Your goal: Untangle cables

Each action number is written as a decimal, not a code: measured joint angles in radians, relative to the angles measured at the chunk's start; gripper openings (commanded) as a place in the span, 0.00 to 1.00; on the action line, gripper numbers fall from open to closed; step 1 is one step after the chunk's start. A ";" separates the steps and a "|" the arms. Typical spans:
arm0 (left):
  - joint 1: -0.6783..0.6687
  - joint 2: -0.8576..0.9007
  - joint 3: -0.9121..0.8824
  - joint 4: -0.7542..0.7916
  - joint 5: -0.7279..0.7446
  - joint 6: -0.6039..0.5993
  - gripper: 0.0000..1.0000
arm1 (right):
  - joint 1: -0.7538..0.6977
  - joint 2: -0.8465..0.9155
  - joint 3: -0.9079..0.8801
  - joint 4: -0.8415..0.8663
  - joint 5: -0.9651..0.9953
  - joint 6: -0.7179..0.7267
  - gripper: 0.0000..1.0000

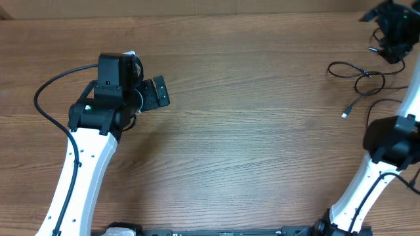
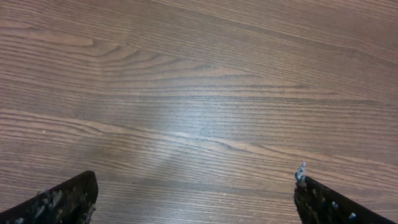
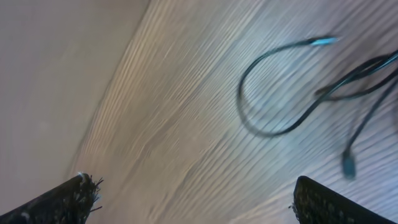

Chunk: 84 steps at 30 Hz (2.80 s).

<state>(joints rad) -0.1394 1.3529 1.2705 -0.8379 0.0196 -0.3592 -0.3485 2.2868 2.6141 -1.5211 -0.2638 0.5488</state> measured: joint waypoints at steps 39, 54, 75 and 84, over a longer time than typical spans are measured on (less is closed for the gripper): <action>0.000 0.000 0.000 0.000 0.000 0.000 1.00 | 0.527 -0.485 -0.567 -0.177 0.036 -0.303 1.00; 0.000 0.000 0.000 0.000 0.000 0.000 1.00 | 0.527 -0.480 -0.677 -0.020 0.036 -0.307 1.00; 0.000 0.000 0.000 0.000 0.000 0.000 0.99 | 0.527 -0.480 -0.677 0.025 0.036 -0.307 1.00; 0.000 0.000 0.000 0.000 0.000 0.000 0.99 | 0.527 -0.480 -0.677 0.025 0.037 -0.307 1.00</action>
<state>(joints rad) -0.1394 1.3529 1.2705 -0.8379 0.0193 -0.3592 0.1783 1.8072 1.9369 -1.4960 -0.2272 0.2417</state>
